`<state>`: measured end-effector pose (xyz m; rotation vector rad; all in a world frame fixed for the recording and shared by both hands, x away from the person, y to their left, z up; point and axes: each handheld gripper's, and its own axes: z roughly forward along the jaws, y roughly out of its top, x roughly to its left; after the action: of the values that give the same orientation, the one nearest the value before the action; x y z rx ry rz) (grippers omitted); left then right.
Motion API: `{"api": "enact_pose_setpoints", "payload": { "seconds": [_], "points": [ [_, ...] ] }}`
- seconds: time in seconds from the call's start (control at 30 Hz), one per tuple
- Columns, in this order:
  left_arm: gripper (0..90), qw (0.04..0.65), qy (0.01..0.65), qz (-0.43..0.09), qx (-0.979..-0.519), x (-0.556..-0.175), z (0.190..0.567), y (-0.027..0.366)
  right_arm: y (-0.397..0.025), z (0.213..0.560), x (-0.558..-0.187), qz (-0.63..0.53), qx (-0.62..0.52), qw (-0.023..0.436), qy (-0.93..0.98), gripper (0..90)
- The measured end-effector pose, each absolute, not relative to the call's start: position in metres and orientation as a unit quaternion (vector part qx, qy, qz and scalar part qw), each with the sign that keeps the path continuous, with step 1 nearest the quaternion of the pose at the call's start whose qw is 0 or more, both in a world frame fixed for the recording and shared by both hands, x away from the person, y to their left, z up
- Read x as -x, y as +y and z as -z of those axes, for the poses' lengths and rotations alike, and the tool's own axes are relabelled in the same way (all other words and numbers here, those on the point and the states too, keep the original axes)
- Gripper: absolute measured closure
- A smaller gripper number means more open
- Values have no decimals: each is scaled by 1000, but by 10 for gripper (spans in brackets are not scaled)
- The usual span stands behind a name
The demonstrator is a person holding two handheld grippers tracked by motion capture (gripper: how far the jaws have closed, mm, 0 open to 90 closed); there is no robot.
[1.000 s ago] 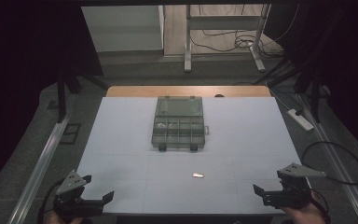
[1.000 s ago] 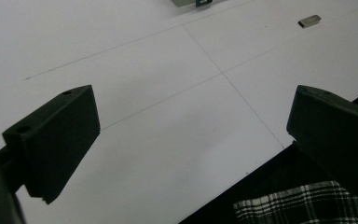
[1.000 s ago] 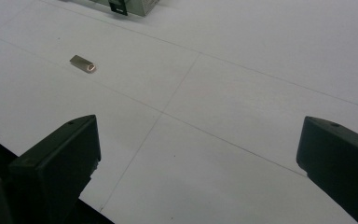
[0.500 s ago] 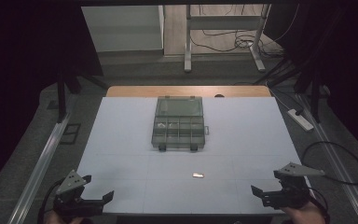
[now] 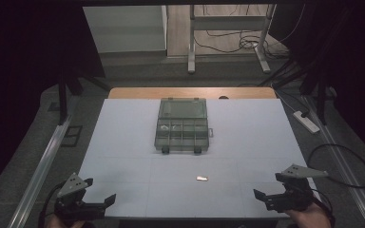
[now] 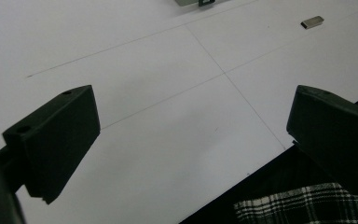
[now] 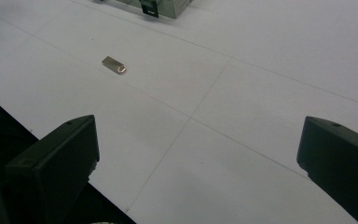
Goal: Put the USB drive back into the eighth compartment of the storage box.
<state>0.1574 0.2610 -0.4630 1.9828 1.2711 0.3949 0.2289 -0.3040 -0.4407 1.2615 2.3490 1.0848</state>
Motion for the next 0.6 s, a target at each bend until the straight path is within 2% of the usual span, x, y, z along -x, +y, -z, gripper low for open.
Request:
{"api": "enact_pose_setpoints", "payload": {
  "seconds": [0.47,0.6],
  "points": [
    [28,367,498,-153,-771,-158,463,261,-294,435,-240,-380,-407,130,821,0],
    [28,368,499,-152,-770,-158,463,262,-292,436,-244,-374,-415,106,822,0]
  ]
}}
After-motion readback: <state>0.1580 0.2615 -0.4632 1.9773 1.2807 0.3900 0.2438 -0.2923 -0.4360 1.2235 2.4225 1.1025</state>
